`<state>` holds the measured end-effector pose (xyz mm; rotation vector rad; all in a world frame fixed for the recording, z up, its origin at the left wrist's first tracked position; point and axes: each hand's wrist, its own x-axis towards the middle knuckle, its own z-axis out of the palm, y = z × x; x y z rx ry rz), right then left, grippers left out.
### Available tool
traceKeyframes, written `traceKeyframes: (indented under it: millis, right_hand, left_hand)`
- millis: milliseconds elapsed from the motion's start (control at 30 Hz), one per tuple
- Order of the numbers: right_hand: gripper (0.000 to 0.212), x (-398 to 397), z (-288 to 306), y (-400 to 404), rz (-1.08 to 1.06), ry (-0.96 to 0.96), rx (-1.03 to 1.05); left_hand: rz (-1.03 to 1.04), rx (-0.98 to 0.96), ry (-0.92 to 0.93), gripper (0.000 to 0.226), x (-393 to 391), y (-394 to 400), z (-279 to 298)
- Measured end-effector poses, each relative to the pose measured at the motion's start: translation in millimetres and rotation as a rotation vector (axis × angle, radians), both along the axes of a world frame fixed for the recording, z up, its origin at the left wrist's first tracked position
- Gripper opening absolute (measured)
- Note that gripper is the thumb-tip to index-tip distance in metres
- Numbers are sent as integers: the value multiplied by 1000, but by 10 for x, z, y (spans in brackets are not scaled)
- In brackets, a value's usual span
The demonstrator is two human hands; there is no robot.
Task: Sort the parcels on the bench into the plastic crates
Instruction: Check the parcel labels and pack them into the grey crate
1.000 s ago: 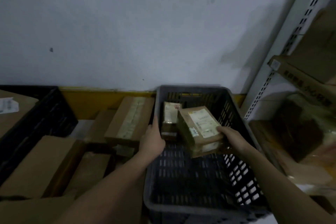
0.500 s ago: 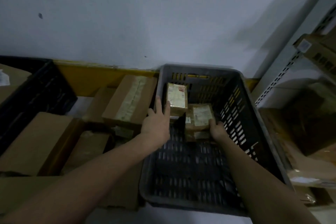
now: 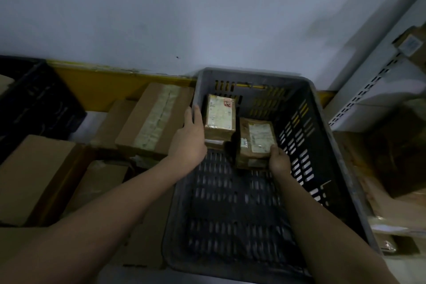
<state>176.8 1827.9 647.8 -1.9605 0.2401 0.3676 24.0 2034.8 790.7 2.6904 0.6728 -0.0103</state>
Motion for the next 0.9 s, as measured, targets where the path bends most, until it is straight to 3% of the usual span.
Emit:
traceKeyframes:
  millis: [133,267,367,533,667,900]
  right_hand:
    - [45,-70,-28,7,12,-92,-18]
    - [69,49,-314,7,-1,-172,-133]
    - [65,-27,-202,76,-56,-198,-103]
    - [71,66,-223,201,2,-119,-80]
    - [45,32,-233,281,73,-24,-65]
    - [44,177,-212,409,53,-35,-127]
  left_hand:
    - [12,-16,-6,98,4,-3,11]
    - [11,-30,-4,97,1,6,3]
    - [10,-37,-11,97,-1,13,-1]
    - [17,-40,-12,97,14,13,-11]
    - [21,-37,1,99,23,13,-22]
    - [17,10,18,99,31,-3,-25]
